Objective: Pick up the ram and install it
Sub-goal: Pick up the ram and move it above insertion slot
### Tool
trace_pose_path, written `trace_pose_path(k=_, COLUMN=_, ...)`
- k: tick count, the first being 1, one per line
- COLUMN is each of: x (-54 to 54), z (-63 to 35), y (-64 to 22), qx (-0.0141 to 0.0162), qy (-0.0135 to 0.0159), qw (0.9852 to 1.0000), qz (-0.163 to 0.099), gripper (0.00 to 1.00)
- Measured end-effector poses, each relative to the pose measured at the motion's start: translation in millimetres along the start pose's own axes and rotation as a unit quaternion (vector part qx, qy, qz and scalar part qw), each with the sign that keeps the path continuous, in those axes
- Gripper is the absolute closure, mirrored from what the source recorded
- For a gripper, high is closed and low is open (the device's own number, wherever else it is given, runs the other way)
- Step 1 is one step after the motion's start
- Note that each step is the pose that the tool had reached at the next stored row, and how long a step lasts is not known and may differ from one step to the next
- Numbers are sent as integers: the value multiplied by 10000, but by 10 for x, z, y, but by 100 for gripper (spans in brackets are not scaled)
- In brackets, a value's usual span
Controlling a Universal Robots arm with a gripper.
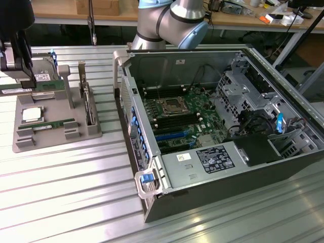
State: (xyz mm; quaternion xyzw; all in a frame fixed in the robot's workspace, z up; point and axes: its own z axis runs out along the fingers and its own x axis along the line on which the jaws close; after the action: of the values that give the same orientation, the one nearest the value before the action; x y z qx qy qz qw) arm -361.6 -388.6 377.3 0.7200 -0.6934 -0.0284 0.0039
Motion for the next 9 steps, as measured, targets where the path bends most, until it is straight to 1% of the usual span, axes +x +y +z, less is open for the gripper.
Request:
trace_pose_path(k=2, x=-1, z=-32, y=2, qx=0, qy=0, qw=10000, qz=0, gripper=88)
trace_pose_path(k=9, x=-7, z=-202, y=9, qx=0, qy=0, qw=10000, qz=0, gripper=88)
